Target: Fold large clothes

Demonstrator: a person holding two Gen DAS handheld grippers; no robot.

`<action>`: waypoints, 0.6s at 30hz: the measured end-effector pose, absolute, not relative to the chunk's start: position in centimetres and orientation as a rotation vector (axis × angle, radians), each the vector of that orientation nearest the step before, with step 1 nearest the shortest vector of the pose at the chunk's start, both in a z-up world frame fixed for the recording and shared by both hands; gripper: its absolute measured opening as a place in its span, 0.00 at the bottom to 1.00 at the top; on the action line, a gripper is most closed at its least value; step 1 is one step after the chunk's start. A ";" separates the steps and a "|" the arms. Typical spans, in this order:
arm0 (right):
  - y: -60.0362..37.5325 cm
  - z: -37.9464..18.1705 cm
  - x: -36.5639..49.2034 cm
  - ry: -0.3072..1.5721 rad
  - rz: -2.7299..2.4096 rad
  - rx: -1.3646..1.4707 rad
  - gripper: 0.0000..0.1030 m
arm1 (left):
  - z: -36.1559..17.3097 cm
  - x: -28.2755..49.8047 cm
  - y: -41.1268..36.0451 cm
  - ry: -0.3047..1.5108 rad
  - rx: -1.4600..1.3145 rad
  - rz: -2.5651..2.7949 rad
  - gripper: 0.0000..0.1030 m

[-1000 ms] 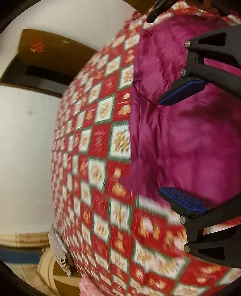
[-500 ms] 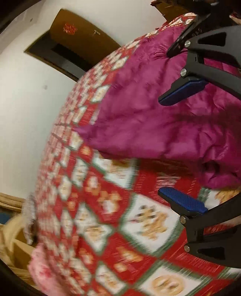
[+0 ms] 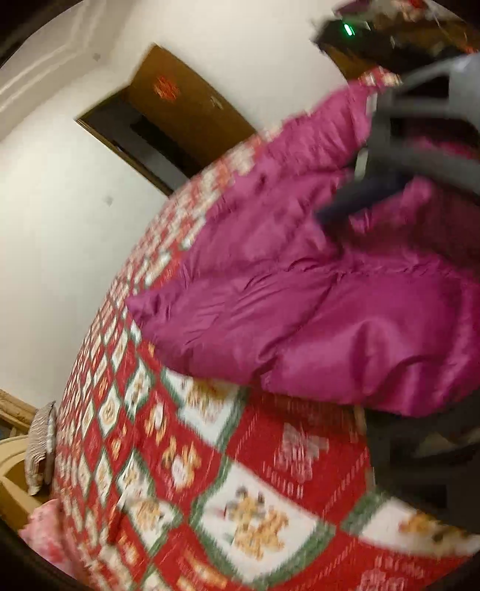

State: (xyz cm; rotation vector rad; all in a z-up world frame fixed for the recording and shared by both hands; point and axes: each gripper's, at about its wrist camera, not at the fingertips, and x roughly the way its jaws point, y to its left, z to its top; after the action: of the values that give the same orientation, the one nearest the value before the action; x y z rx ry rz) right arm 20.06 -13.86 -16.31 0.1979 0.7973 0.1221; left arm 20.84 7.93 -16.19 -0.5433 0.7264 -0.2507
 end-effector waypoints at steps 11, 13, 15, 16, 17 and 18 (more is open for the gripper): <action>-14.3 -16.2 20.0 0.844 0.144 0.334 0.13 | -9.5 19.6 7.2 0.615 -0.509 -0.446 0.15; -13.1 -15.9 19.6 0.859 0.177 0.359 0.16 | -7.9 18.7 7.1 0.593 -0.455 -0.478 0.15; -11.2 -15.8 19.2 0.875 0.219 0.376 0.16 | -6.1 17.4 7.0 0.572 -0.370 -0.511 0.15; -10.1 -15.8 19.0 0.882 0.249 0.399 0.16 | -5.3 16.7 7.0 0.556 -0.327 -0.516 0.15; -9.2 -15.8 18.8 0.888 0.287 0.432 0.16 | -4.8 16.1 7.1 0.546 -0.291 -0.516 0.15; -8.0 -15.9 18.7 0.899 0.351 0.487 0.16 | -4.3 15.7 7.3 0.541 -0.267 -0.511 0.15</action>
State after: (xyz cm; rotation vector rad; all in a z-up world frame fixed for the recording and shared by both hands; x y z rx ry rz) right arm 18.70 -8.05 -15.92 0.4874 0.8991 0.3506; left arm 15.65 7.26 -4.30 -0.2671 0.5409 -0.5112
